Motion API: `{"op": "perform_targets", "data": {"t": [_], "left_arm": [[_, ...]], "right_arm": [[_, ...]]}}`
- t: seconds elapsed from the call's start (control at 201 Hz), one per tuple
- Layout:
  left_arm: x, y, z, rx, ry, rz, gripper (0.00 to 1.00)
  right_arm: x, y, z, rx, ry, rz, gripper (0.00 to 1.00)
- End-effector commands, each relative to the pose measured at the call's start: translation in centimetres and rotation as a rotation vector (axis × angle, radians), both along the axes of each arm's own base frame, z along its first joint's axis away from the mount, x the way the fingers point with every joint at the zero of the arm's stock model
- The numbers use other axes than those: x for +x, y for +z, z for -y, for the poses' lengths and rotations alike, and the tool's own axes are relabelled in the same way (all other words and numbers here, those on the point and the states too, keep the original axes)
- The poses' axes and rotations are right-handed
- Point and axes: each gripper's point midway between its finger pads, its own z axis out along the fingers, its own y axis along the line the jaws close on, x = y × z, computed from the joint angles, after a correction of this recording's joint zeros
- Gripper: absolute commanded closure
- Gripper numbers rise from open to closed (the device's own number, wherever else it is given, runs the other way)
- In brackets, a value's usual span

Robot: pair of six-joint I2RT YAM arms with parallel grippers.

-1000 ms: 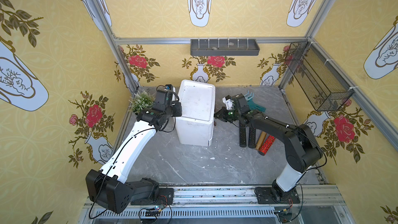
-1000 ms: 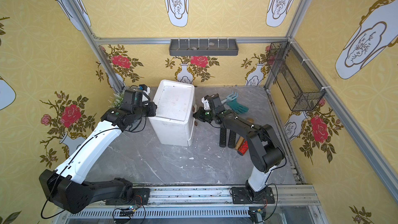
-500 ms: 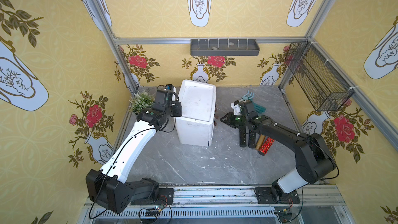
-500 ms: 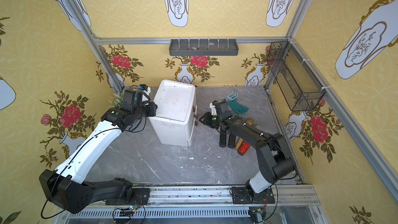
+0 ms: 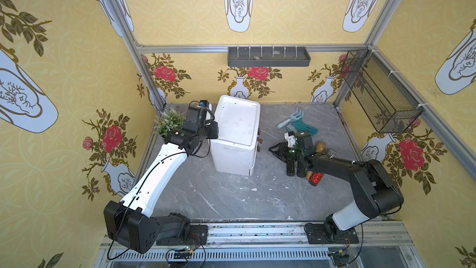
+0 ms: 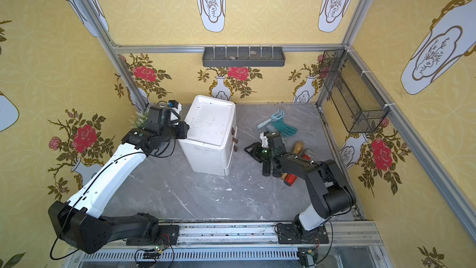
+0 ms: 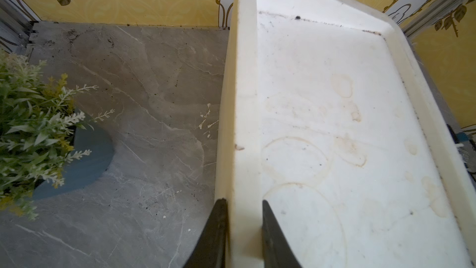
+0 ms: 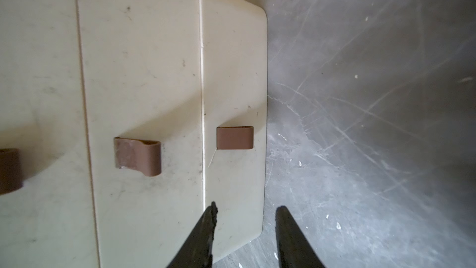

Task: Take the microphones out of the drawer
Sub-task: Open the drawer in the storage box.

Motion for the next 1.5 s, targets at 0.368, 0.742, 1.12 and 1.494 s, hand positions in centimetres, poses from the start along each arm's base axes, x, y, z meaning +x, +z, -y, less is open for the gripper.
{"op": "perform_targets", "data": {"t": [0.368, 0.742, 1.12, 1.494], "left_arm": [[-1.7, -2.8, 1.1, -0.014, -0.063, -0.132, 1.0], [-1.8, -2.5, 1.0, -0.012, -0.061, -0.125, 1.0], [-1.8, -2.5, 1.0, -0.014, -0.06, -0.127, 1.0], [-1.9, -2.4, 1.0, -0.015, -0.057, -0.125, 1.0]], "right_arm": [[2.3, 0.4, -3.7, 0.217, 0.017, 0.08, 0.51], [2.9, -0.8, -4.8, 0.297, 0.001, 0.057, 0.54], [3.1, -1.7, -5.5, 0.34, -0.007, 0.038, 0.58], [3.5, -1.7, -6.6, 0.398, -0.002, 0.033, 0.62]]}}
